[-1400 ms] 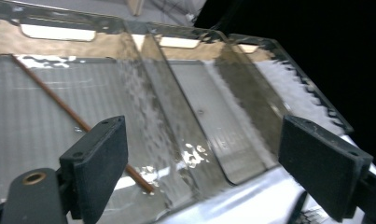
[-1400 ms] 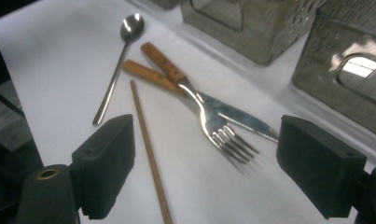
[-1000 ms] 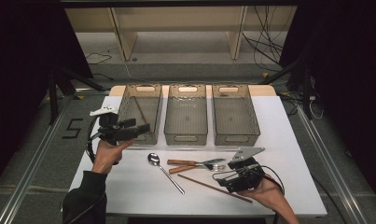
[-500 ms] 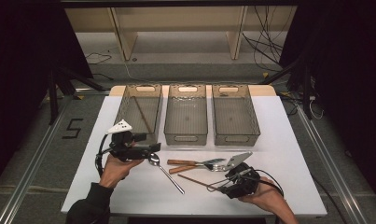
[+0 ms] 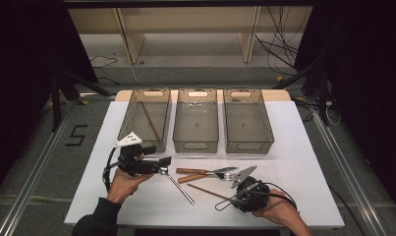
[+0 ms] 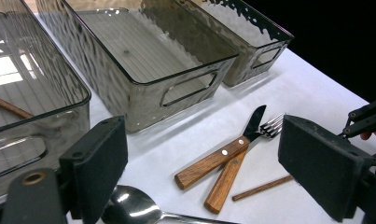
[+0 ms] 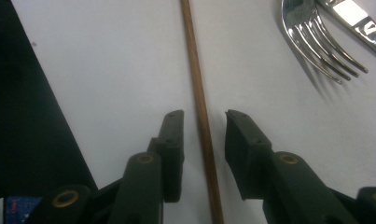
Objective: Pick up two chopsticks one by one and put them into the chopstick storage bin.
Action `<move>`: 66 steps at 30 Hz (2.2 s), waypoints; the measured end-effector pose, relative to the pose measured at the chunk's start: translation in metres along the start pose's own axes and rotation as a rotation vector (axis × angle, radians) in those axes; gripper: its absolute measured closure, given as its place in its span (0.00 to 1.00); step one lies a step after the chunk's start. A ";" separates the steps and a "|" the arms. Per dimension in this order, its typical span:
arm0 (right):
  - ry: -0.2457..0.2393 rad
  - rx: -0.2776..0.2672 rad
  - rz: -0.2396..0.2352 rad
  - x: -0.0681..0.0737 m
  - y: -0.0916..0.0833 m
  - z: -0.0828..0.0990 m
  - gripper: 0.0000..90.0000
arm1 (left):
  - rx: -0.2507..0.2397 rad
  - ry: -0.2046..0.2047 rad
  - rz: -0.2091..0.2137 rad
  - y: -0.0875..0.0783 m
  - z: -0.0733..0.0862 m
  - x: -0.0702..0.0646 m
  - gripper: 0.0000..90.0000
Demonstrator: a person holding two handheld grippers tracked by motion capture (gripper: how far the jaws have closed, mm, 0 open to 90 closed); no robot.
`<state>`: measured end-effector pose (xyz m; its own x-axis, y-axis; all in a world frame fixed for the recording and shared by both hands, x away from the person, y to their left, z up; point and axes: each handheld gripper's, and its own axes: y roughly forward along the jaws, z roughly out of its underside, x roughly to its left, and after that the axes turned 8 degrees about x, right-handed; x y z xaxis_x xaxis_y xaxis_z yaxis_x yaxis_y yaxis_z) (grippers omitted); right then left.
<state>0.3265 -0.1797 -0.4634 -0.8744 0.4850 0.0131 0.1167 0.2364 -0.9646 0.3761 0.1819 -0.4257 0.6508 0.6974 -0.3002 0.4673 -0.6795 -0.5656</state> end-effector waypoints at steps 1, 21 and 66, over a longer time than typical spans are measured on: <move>0.000 0.003 0.000 0.000 0.001 0.000 0.78 | 0.003 0.005 -0.002 0.000 0.000 0.000 0.17; -0.054 0.032 0.013 0.006 0.002 0.000 0.95 | 0.011 -0.014 -0.006 0.003 0.003 -0.001 0.17; 0.071 -0.559 0.031 -0.005 -0.045 -0.050 0.95 | 0.015 -0.069 0.128 0.027 -0.034 -0.052 0.26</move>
<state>0.3498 -0.1506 -0.4064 -0.8350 0.5498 0.0229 0.3907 0.6218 -0.6788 0.3750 0.1190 -0.3995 0.6617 0.6196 -0.4222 0.3738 -0.7607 -0.5306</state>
